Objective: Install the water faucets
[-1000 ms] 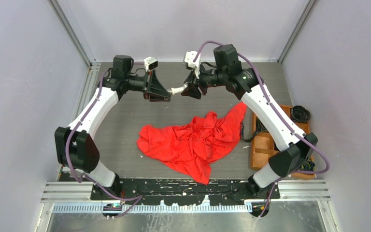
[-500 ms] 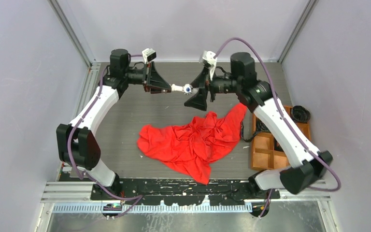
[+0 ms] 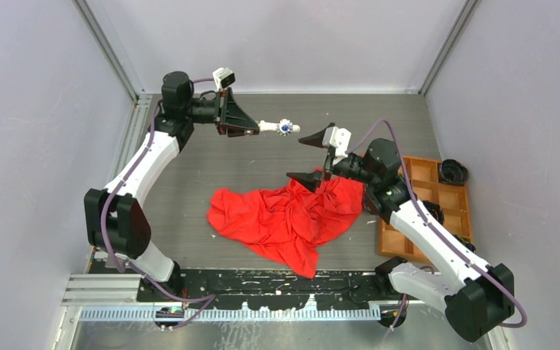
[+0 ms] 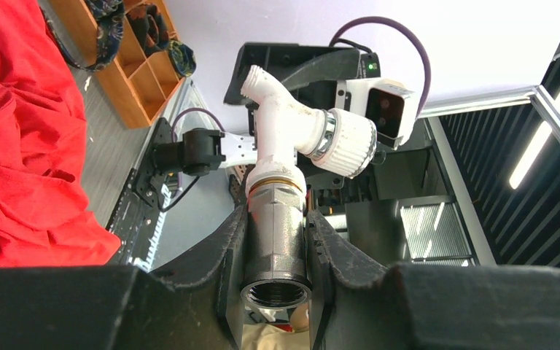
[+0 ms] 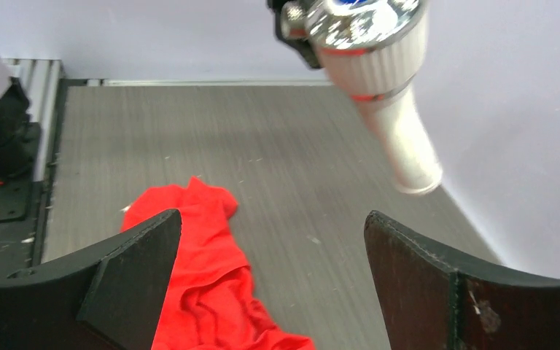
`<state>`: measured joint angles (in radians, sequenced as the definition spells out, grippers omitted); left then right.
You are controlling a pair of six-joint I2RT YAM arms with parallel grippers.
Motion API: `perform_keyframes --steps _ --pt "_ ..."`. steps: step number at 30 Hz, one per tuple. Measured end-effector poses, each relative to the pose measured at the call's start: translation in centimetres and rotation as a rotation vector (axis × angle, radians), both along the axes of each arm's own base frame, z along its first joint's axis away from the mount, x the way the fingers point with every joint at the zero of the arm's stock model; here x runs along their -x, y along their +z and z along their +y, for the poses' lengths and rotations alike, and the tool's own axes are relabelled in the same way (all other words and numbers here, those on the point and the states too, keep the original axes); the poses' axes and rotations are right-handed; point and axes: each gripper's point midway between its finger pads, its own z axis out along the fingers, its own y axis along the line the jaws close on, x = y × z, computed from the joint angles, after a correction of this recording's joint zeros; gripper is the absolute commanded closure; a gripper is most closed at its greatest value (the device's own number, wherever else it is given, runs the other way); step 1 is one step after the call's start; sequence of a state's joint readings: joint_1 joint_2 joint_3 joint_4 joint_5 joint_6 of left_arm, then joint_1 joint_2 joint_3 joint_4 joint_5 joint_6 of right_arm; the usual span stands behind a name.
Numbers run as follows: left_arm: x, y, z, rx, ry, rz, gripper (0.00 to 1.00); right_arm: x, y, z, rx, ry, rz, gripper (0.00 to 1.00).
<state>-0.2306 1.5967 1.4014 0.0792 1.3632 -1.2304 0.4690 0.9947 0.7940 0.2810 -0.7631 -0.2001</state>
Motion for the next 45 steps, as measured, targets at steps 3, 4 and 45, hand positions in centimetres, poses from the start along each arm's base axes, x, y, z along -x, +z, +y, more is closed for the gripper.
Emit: perform_keyframes --steps 3,4,45 --pt "0.3 0.0 -0.2 0.001 -0.008 0.0 1.0 -1.0 0.6 0.4 -0.012 -0.006 -0.057 0.03" --pt "0.4 0.0 -0.3 0.001 -0.009 0.001 1.0 -1.2 1.3 0.5 -0.023 -0.007 -0.08 0.04" --pt "0.7 0.1 -0.1 0.005 -0.02 0.002 1.0 -4.8 6.5 3.4 0.05 0.155 -0.036 0.79"
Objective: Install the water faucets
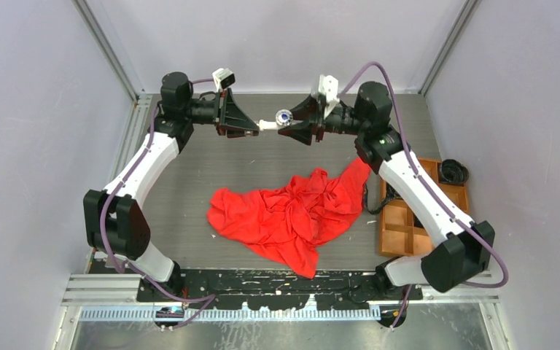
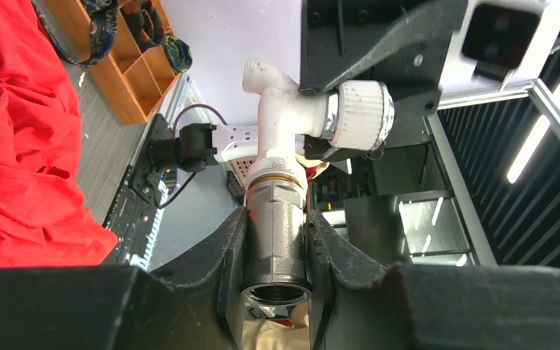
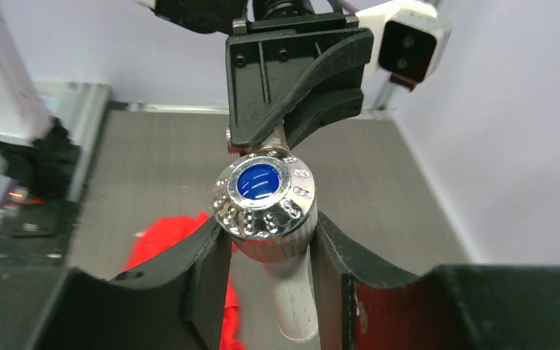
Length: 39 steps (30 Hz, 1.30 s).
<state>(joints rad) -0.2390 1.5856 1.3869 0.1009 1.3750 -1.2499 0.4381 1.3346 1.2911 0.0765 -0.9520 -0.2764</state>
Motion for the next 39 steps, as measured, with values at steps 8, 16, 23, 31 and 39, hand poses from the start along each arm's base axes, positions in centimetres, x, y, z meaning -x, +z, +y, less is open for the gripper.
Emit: perform_keyframes --steps 8,16,23,31,39 --pt "0.0 -0.4 0.0 0.003 -0.009 -0.085 1.0 -0.7 -0.8 0.0 -0.128 0.144 0.647 0.8" --pt "0.8 -3.1 0.0 -0.052 -0.01 -0.117 1.0 -0.4 -4.0 -0.4 -0.265 0.152 1.066 0.84" --pt "1.4 -2.9 0.3 -0.09 0.043 -0.267 1.0 -0.5 -4.1 -0.5 -0.355 0.156 1.23 0.05" --pt "0.5 -2.0 0.5 -0.097 0.105 -0.289 1.0 -3.1 -4.0 -2.7 -0.358 -0.206 1.158 0.0" --pt "0.0 -1.1 0.1 -0.071 0.112 -0.112 1.0 0.3 1.1 -9.0 -0.39 -0.491 0.51 0.0"
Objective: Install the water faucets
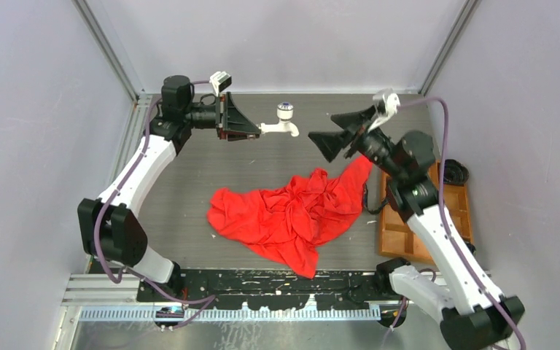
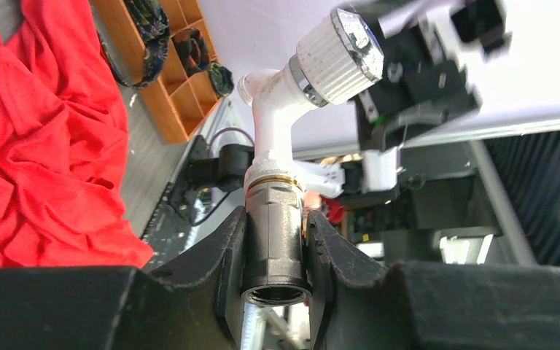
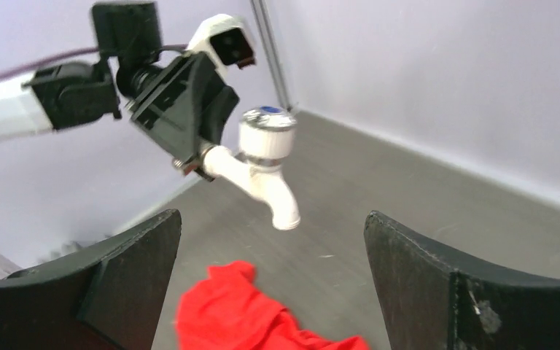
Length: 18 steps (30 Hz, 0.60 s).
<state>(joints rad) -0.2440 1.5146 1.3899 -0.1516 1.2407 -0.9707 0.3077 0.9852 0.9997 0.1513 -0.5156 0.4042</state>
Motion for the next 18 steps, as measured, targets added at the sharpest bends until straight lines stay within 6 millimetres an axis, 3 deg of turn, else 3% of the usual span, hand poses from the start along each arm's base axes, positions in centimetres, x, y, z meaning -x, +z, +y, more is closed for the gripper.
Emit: perform_keyframes --steps 4,8,10,13,18 --pt "-1.5 -0.5 -0.5 0.013 0.025 0.152 1.0 2.5 0.6 0.3 0.146 -0.043 -0.278 0.0" --pt "-3.0 -1.2 -0.8 0.021 0.066 0.286 1.0 4.5 0.9 4.0 0.332 -0.078 -0.572 0.0" --pt "-3.3 -1.2 -0.9 0.022 0.085 0.322 1.0 4.9 0.1 5.8 0.432 -0.114 -0.692 0.0" --pt "-3.6 -1.0 -0.9 0.029 0.102 0.35 1.0 4.1 -2.3 8.2 0.65 -0.216 -0.875 0.0" --pt "-3.8 -0.8 -1.0 0.036 0.114 0.368 1.0 -0.4 -8.3 9.6 1.113 -0.412 -1.074 0.0"
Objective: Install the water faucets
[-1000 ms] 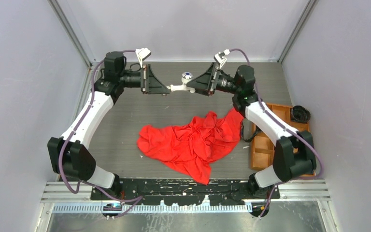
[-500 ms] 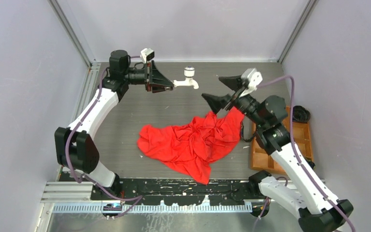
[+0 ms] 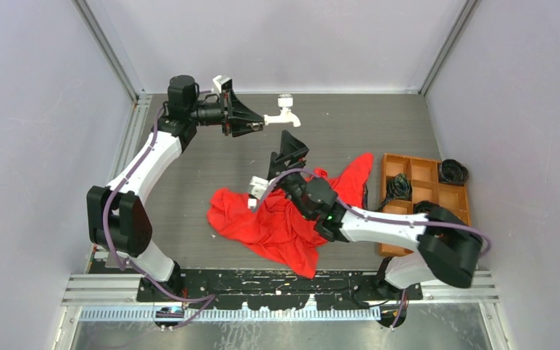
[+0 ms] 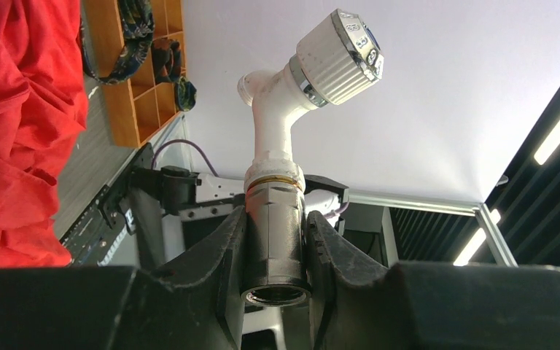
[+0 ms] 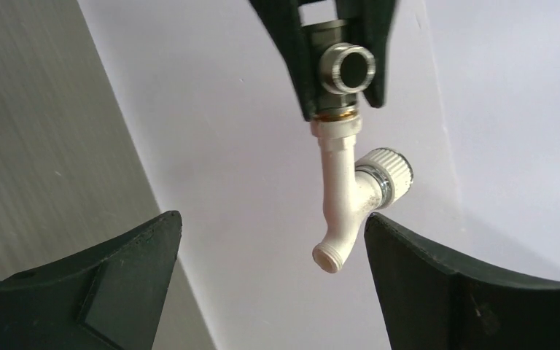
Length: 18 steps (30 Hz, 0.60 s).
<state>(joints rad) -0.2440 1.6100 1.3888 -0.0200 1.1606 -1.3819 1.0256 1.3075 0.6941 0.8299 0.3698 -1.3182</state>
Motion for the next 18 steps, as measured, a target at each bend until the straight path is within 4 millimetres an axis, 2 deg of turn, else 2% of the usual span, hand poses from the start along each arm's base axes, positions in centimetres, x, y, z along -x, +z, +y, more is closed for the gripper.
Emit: perform_keyframes --steps 2,4,13,15,18 --pt "0.0 0.0 0.0 0.001 0.001 0.001 1.0 -1.1 -1.1 0.0 0.097 -0.074 -0.064 0.0" --pt "0.0 0.0 0.0 0.001 0.001 0.001 1.0 -1.8 -0.9 -0.4 0.142 -0.132 -0.124 0.0" --pt "0.0 -0.3 0.0 0.001 -0.002 0.005 1.0 -4.1 2.8 -2.9 0.118 -0.309 -0.288 0.02" --pt "0.1 -0.3 0.1 0.002 -0.007 0.006 1.0 -4.8 3.2 -3.3 0.107 -0.334 -0.3 0.1" --pt "0.2 -0.2 0.1 0.004 -0.013 0.005 1.0 -5.8 3.2 -3.7 0.115 -0.347 -0.309 0.32"
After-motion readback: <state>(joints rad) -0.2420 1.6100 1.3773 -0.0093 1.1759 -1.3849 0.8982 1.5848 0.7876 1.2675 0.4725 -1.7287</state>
